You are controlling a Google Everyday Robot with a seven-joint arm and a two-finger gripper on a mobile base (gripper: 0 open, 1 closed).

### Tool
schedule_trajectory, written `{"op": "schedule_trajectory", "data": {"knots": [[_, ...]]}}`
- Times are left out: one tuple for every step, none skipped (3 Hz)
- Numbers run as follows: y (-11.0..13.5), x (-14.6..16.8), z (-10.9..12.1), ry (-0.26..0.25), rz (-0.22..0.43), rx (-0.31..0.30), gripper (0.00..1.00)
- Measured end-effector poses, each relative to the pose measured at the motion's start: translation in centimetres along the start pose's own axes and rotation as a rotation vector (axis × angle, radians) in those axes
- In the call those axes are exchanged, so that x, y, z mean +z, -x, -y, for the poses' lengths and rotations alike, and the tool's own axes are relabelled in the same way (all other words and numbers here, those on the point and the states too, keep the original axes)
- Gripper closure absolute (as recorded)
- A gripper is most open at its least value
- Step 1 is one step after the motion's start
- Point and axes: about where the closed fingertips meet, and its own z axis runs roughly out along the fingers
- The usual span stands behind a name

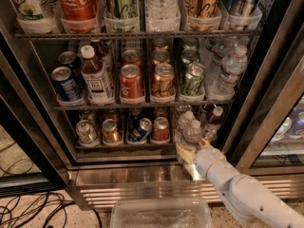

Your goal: Pick water bottle from bottom shelf of fridge

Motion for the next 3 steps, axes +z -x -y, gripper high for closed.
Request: {"op": "schedule_trajectory", "data": {"knots": [[-2.3,-1.8,-1.2,0.116,-0.168,0.051,1.00],[0.9,-4.2,1.1,0.161,-0.232,-0.044,1.00],[5.0,-6.5,2.4,0.234,-0.198,-0.185,1.00]]}}
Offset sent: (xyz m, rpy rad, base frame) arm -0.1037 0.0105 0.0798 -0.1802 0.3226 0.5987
